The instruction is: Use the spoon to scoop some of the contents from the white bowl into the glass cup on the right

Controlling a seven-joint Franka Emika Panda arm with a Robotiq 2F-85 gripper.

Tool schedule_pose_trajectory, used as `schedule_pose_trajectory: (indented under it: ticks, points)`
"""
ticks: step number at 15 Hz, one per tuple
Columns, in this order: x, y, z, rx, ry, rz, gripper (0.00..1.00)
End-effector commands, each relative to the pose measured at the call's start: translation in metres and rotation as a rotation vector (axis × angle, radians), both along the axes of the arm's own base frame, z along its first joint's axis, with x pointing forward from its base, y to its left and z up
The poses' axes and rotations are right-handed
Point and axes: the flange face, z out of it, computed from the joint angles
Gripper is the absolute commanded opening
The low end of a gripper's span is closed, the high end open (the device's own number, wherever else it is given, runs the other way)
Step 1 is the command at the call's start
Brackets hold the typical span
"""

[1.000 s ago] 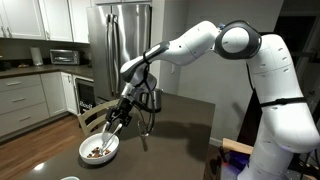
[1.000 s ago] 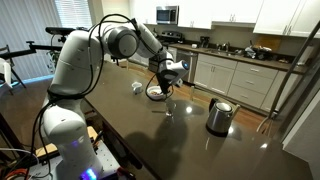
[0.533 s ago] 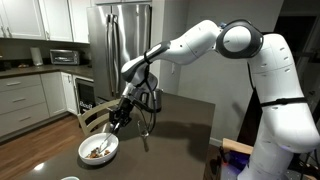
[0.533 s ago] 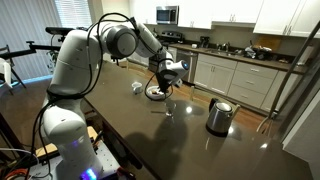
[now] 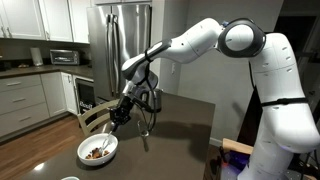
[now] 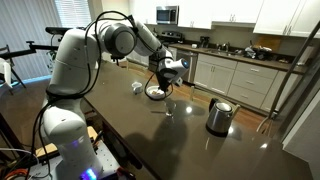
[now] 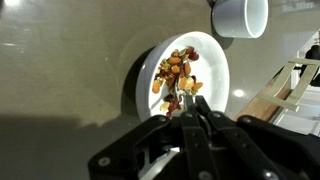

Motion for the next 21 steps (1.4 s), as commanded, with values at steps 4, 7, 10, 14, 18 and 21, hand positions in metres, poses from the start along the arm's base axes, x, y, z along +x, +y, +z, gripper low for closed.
schedule_pose_trajectory:
  ticks: [4, 7, 10, 14, 18, 21]
  points:
    - [-0.006, -0.005, 0.026, -0.039, 0.0, -0.013, 0.05]
    - [-0.004, -0.011, 0.049, -0.083, -0.03, -0.003, 0.06]
    - [-0.002, -0.017, 0.074, -0.166, -0.055, 0.008, 0.05]
    - [0.001, -0.013, 0.092, -0.299, -0.061, 0.059, 0.06]
    - [0.003, 0.0, 0.095, -0.359, -0.061, 0.113, 0.06]
    - [0.002, 0.011, 0.092, -0.397, -0.055, 0.153, 0.06]
